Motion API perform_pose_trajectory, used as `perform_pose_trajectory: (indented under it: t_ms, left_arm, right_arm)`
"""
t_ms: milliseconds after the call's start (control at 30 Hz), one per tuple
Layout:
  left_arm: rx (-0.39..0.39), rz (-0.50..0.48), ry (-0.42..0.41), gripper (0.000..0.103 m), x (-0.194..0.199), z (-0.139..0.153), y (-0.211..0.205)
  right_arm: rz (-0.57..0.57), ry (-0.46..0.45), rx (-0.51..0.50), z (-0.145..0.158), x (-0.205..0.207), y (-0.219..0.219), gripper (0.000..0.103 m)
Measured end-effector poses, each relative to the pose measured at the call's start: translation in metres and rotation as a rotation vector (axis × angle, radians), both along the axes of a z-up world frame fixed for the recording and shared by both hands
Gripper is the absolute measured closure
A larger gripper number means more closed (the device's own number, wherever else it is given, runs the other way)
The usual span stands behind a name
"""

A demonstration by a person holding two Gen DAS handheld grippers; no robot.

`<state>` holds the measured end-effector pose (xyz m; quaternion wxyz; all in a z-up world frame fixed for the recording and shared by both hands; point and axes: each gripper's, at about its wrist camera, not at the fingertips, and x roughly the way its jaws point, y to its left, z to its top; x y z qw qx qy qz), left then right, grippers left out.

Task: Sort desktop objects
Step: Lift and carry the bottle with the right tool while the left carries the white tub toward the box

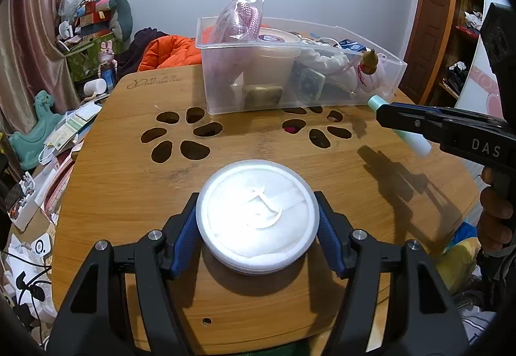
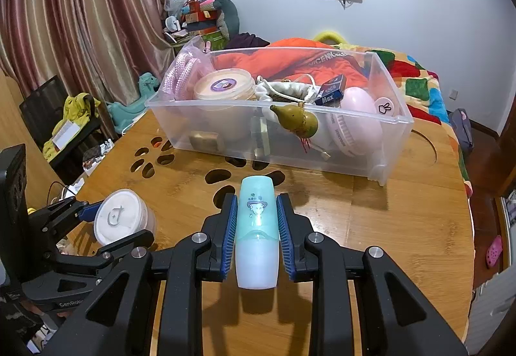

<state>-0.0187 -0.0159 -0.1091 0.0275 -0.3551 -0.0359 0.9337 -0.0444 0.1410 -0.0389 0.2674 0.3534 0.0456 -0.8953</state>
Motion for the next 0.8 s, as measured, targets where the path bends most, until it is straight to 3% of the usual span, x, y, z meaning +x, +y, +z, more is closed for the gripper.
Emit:
perform_pose_trajectory:
  t_ms: [433, 800]
  left_arm:
    - [0.068, -0.055, 0.156, 0.038, -0.021, 0.062, 0.008]
    - [0.084, -0.108, 0.209, 0.038, -0.067, 0.099, 0.019]
  right_arm:
    - [-0.051, 0.09, -0.004, 0.036, -0.007, 0.021, 0.081]
    - [-0.097, 0.14, -0.01, 0.064, -0.041, 0.039, 0.081]
